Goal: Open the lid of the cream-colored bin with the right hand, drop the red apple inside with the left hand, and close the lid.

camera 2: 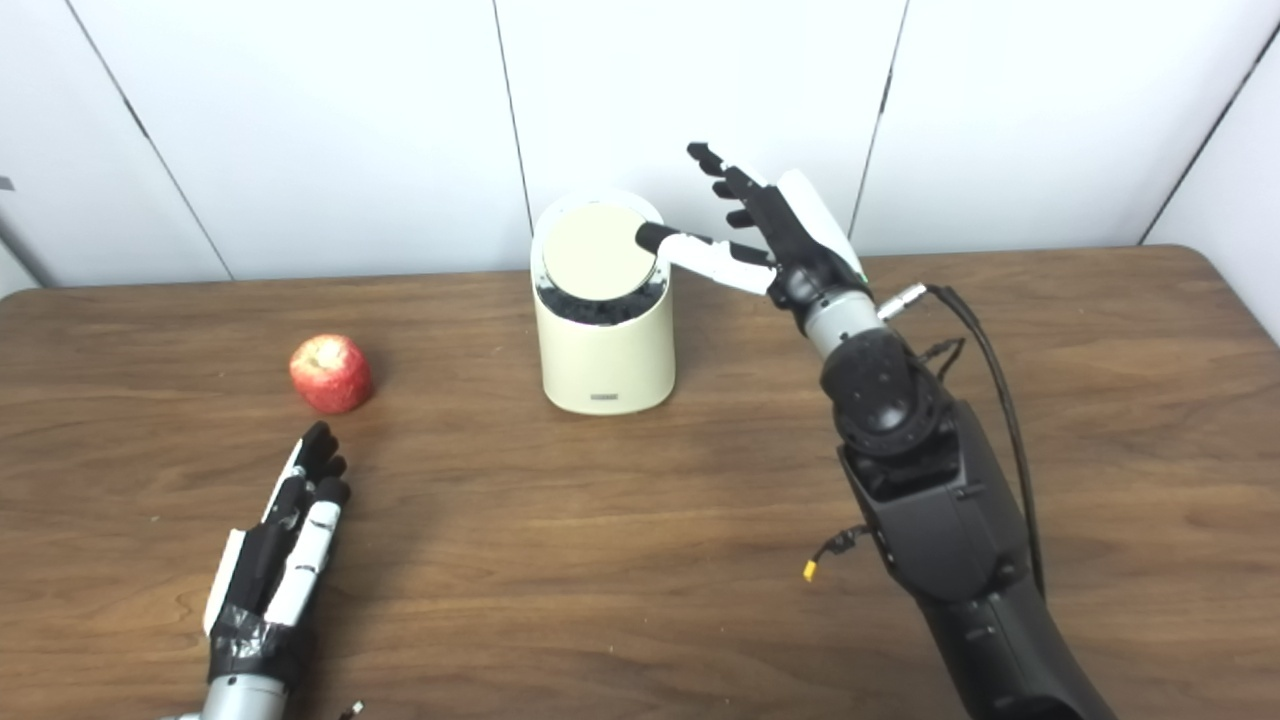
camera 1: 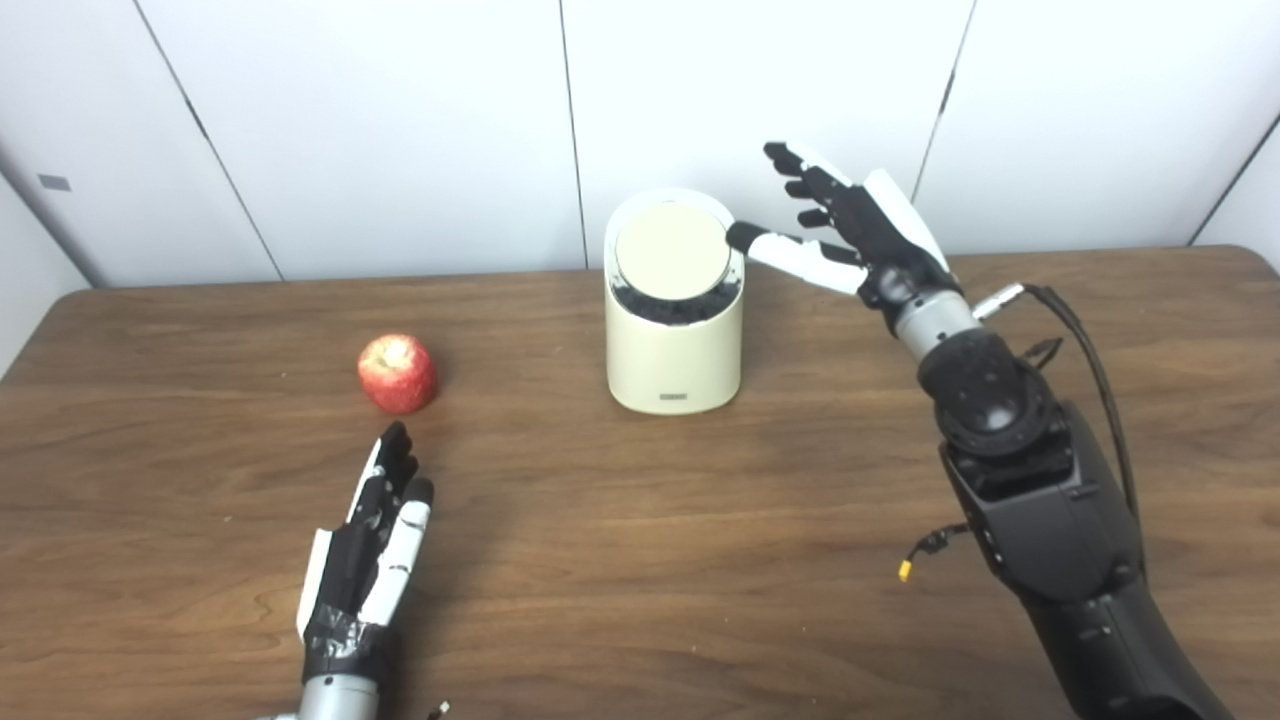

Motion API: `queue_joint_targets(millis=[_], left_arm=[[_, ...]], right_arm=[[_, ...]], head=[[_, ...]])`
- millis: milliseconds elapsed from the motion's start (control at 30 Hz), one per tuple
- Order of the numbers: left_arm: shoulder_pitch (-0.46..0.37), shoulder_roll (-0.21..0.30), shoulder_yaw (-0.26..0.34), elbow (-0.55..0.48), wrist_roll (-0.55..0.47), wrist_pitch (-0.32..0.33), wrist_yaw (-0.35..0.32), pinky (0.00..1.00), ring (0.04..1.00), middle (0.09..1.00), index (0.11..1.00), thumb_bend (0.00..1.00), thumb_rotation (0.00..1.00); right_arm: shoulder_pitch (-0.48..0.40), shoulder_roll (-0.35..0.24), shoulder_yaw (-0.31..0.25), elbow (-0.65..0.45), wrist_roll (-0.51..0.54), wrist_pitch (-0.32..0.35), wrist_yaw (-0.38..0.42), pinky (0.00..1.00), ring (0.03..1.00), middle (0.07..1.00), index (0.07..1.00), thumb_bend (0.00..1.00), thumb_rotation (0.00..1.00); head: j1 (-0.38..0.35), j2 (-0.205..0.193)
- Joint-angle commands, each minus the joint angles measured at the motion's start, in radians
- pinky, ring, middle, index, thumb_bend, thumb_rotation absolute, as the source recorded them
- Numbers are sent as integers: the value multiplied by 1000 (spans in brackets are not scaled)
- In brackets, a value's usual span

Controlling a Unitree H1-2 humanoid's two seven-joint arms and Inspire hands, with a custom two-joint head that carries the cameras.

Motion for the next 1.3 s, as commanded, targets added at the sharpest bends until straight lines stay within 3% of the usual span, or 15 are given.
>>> queue_joint_targets(millis=[0, 133, 167, 467, 900, 1267], left_arm=[[18, 4, -3, -7, -5, -33, -5, 1000, 999, 1000, 1000, 421, 629], [26, 4, -8, -2, -11, -42, -13, 1000, 1000, 1000, 1000, 391, 619], [26, 3, -8, 4, -12, -50, -14, 1000, 1000, 1000, 1000, 379, 615], [23, -2, -15, 34, 7, -84, -8, 1000, 1000, 1000, 1000, 307, 590], [24, -5, -22, 37, -1, -89, -9, 1000, 1000, 1000, 1000, 297, 557], [23, -13, -28, 46, 9, -100, -2, 1000, 1000, 1000, 1000, 256, 540]], right_arm=[[-80, -6, 3, 1, -23, -42, -9, 831, 916, 934, 926, 784, 714], [-109, 11, 14, 40, -17, -49, 3, 861, 948, 959, 944, 779, 665], [-117, 15, 18, 58, -16, -61, 1, 881, 963, 969, 947, 780, 611], [-149, 20, 53, 163, -64, -127, -17, 873, 961, 956, 946, 807, 507], [-144, 22, 74, 241, -113, -204, -32, 871, 956, 937, 932, 802, 418], [-158, 29, 77, 311, -120, -274, -59, 873, 970, 946, 934, 801, 449]], head=[[3, -14], [14, -53], [17, -67], [27, -115], [32, -131], [47, -134]])
